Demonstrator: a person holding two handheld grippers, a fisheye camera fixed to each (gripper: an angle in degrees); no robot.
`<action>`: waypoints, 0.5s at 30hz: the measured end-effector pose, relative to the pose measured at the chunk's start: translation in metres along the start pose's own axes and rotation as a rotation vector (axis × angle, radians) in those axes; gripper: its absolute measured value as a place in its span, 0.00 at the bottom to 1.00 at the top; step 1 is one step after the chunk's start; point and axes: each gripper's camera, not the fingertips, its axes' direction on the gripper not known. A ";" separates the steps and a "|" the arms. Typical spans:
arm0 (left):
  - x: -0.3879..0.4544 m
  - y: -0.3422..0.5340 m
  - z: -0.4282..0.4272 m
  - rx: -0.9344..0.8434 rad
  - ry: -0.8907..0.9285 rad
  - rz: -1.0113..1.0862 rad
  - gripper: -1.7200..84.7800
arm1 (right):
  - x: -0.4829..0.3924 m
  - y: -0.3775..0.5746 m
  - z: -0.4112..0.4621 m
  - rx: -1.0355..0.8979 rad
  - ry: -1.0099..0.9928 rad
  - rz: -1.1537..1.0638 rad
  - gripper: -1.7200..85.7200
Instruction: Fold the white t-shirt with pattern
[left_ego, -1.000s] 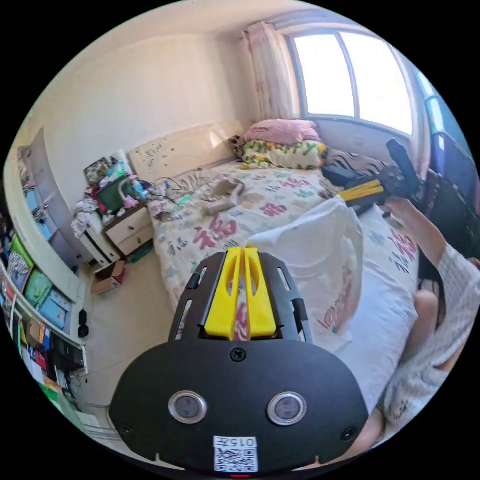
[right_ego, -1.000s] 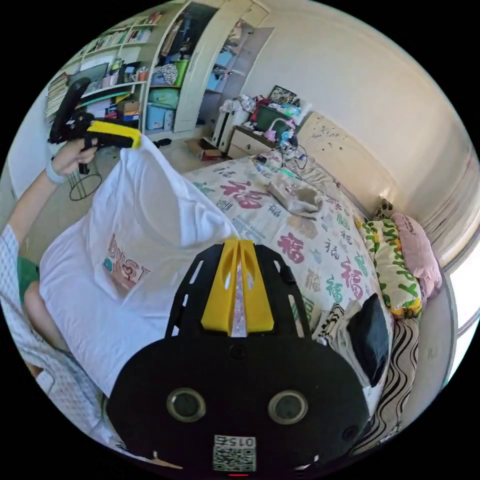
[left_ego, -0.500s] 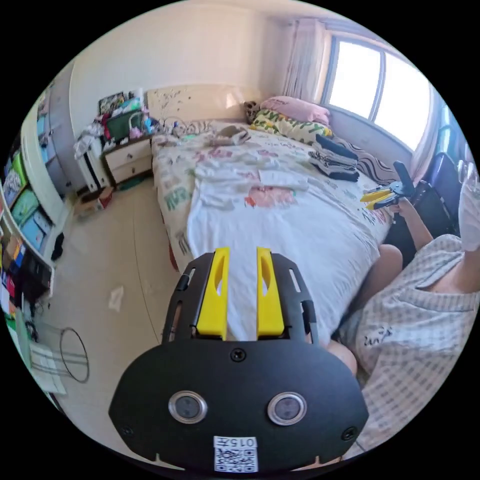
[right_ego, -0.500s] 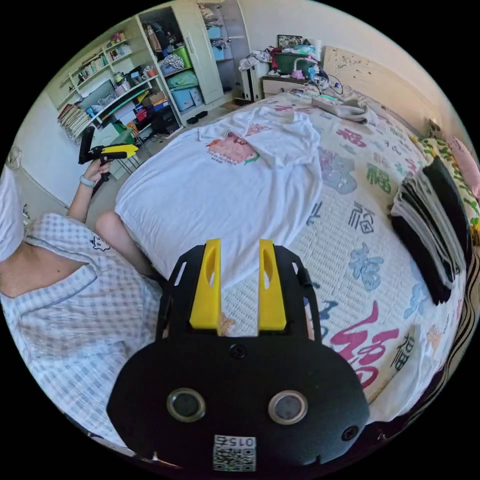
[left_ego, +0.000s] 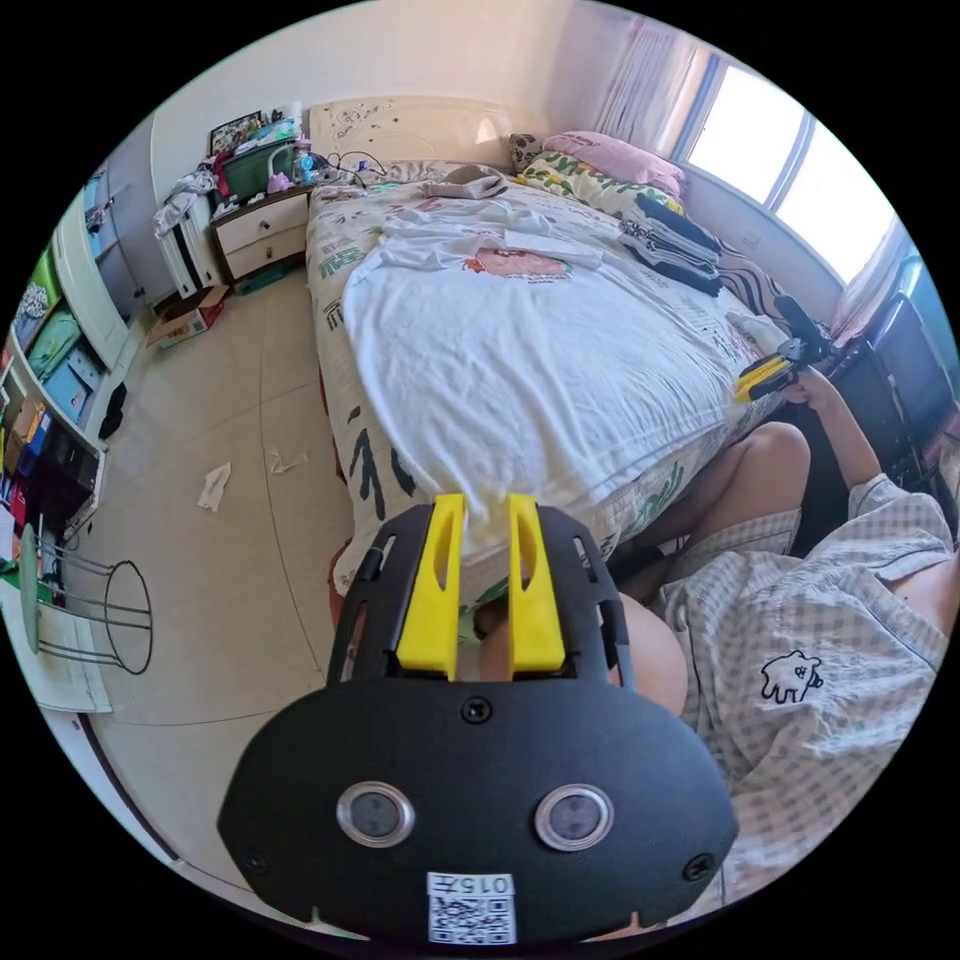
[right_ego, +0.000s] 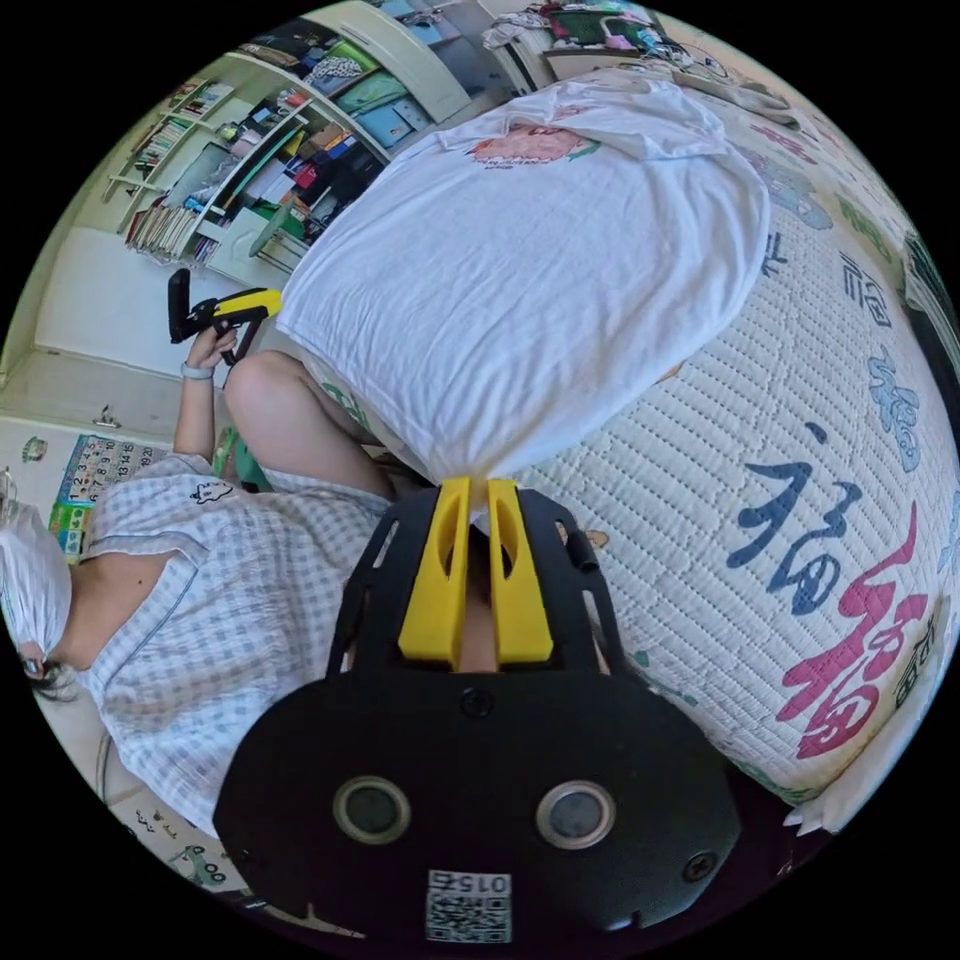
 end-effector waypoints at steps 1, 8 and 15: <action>-0.001 -0.002 -0.001 -0.003 0.023 -0.001 0.07 | -0.002 0.002 -0.004 0.000 0.033 -0.008 0.03; 0.014 0.023 -0.055 0.124 0.097 0.020 0.01 | -0.018 0.053 -0.063 0.132 0.160 0.007 0.02; 0.039 0.031 -0.042 -0.005 0.016 0.097 0.02 | -0.012 0.055 -0.055 0.030 0.127 0.023 0.03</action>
